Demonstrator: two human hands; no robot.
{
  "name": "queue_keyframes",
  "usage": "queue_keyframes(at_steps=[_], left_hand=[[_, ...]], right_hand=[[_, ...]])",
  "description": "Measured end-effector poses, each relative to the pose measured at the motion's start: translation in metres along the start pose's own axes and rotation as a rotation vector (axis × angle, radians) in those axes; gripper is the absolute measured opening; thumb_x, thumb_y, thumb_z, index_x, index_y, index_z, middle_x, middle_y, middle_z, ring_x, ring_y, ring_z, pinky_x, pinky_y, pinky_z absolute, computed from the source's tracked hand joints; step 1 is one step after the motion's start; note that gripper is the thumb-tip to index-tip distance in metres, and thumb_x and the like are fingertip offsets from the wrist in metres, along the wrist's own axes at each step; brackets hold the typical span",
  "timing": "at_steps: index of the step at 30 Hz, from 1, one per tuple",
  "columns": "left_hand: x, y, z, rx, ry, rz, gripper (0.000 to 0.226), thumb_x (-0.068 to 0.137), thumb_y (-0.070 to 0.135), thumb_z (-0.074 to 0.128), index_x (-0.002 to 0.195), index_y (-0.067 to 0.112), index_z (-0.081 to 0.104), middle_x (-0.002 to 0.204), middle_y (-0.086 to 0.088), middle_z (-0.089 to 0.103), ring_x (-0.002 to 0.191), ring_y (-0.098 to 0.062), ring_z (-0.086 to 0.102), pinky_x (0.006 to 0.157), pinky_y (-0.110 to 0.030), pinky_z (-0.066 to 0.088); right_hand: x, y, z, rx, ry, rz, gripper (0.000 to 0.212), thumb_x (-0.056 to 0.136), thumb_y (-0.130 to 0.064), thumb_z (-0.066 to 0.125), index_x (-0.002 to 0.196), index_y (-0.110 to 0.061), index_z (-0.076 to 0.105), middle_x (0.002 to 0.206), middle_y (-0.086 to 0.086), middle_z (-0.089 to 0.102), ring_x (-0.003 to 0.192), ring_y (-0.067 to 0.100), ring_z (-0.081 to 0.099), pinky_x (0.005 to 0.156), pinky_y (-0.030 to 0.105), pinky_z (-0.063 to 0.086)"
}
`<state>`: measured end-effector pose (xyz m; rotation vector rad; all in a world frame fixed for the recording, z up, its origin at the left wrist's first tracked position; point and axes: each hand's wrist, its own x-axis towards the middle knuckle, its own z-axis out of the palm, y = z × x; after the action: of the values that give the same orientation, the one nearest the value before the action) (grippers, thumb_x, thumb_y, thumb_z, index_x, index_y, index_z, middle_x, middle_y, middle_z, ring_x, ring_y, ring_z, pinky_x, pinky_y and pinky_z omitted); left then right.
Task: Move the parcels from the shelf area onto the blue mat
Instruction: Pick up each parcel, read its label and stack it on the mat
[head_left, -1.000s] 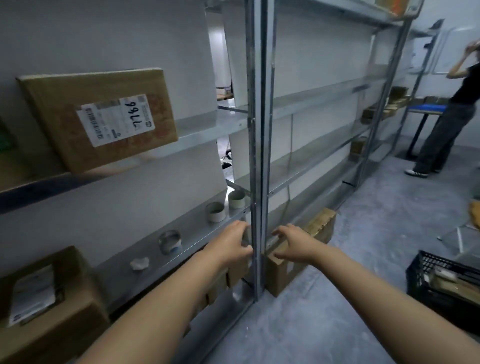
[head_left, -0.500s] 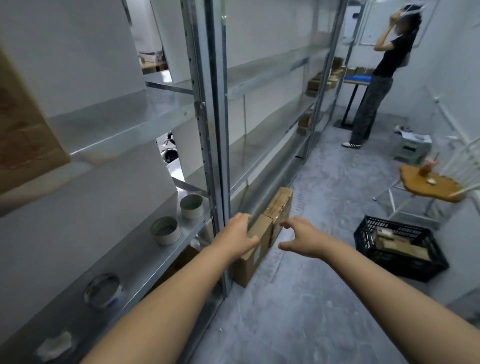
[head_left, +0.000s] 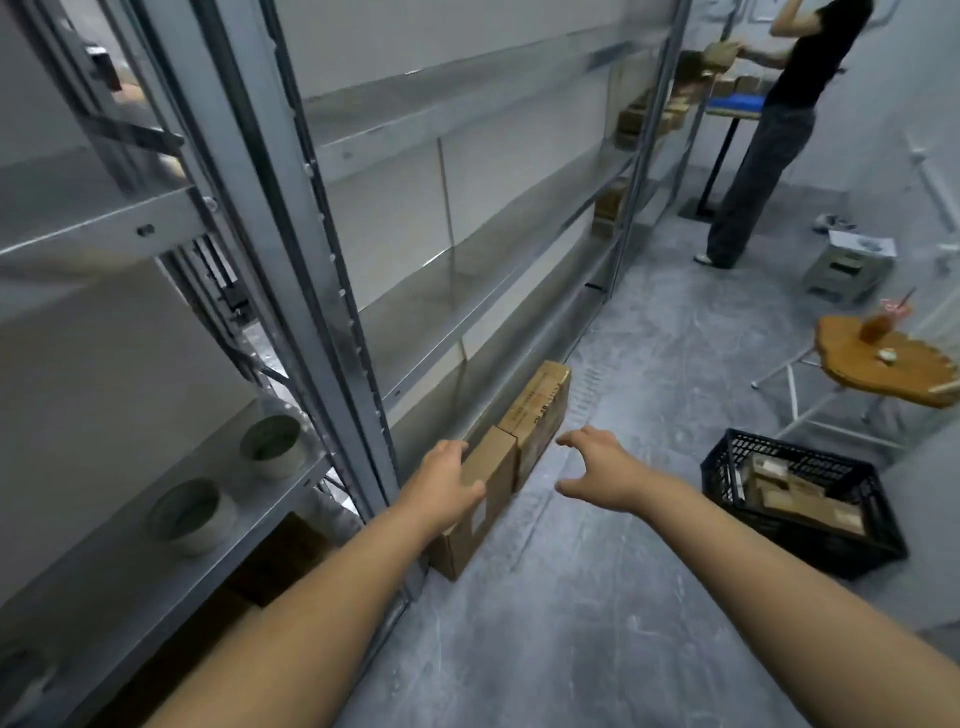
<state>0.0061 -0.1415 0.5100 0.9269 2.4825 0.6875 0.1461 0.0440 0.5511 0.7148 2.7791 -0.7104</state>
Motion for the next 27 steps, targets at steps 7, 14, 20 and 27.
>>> queue_keyframes(at_steps=[7, 14, 20, 27], left_hand=[[0.066, 0.051, 0.037, -0.022, 0.046, -0.151, 0.069, 0.088, 0.035, 0.063, 0.148, 0.015, 0.034, 0.150, -0.003, 0.037, 0.134, -0.023, 0.042, 0.107, -0.040, 0.040], [0.115, 0.047, 0.083, -0.100, 0.050, -0.283, 0.066, 0.088, 0.030, 0.064, 0.145, 0.009, 0.038, 0.146, -0.010, 0.041, 0.132, -0.025, 0.042, 0.108, -0.038, 0.038], [0.168, 0.008, 0.115, -0.176, -0.004, -0.409, 0.065, 0.091, 0.029, 0.062, 0.145, 0.005, 0.037, 0.146, -0.013, 0.039, 0.134, -0.026, 0.038, 0.111, -0.036, 0.034], [0.227, -0.050, 0.145, -0.305, 0.070, -0.616, 0.066, 0.089, 0.030, 0.067, 0.144, 0.009, 0.039, 0.144, -0.008, 0.042, 0.128, -0.024, 0.044, 0.100, -0.027, 0.036]], right_hand=[[0.073, 0.077, -0.041, 0.094, -0.096, -0.044, 0.069, 0.085, -0.037, 0.066, 0.145, -0.015, 0.037, 0.144, 0.007, 0.039, 0.136, 0.025, 0.030, 0.110, 0.037, 0.032], [0.140, 0.094, -0.029, 0.204, -0.194, -0.094, 0.059, 0.087, -0.029, 0.068, 0.138, -0.011, 0.045, 0.140, 0.009, 0.043, 0.131, 0.025, 0.039, 0.105, 0.031, 0.037], [0.218, 0.101, -0.003, 0.133, -0.277, -0.150, 0.049, 0.086, -0.024, 0.068, 0.131, -0.014, 0.051, 0.133, 0.008, 0.050, 0.115, 0.019, 0.048, 0.087, 0.021, 0.037], [0.324, 0.125, 0.034, 0.086, -0.350, -0.117, 0.050, 0.088, -0.025, 0.067, 0.134, -0.020, 0.047, 0.139, 0.004, 0.049, 0.119, 0.018, 0.049, 0.089, 0.022, 0.035]])
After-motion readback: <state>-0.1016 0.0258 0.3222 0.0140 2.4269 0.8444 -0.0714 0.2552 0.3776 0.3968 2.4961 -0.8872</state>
